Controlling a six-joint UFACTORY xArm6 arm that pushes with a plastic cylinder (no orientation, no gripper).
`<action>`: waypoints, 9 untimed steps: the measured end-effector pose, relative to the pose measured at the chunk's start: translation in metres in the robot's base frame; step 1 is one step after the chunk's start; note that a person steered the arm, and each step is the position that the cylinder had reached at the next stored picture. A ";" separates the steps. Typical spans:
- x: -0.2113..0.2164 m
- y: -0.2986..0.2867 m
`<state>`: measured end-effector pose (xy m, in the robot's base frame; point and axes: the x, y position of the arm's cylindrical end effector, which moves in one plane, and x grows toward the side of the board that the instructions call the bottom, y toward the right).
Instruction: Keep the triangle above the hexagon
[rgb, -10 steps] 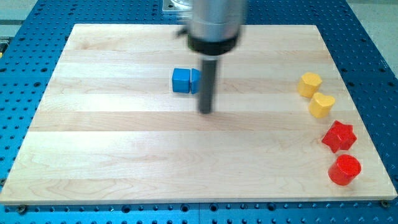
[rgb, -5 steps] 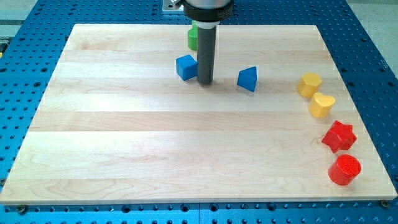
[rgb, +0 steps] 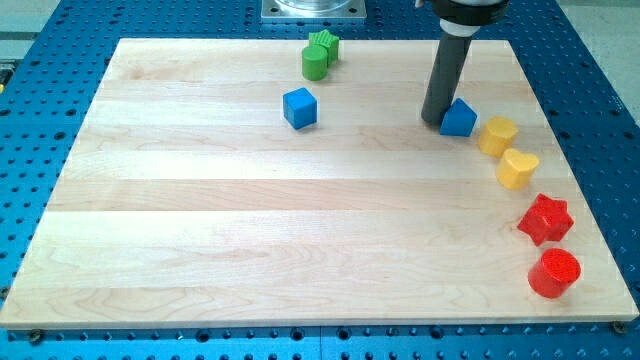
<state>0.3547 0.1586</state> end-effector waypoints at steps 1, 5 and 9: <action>-0.003 0.000; 0.016 0.004; -0.006 0.038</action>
<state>0.3482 0.1968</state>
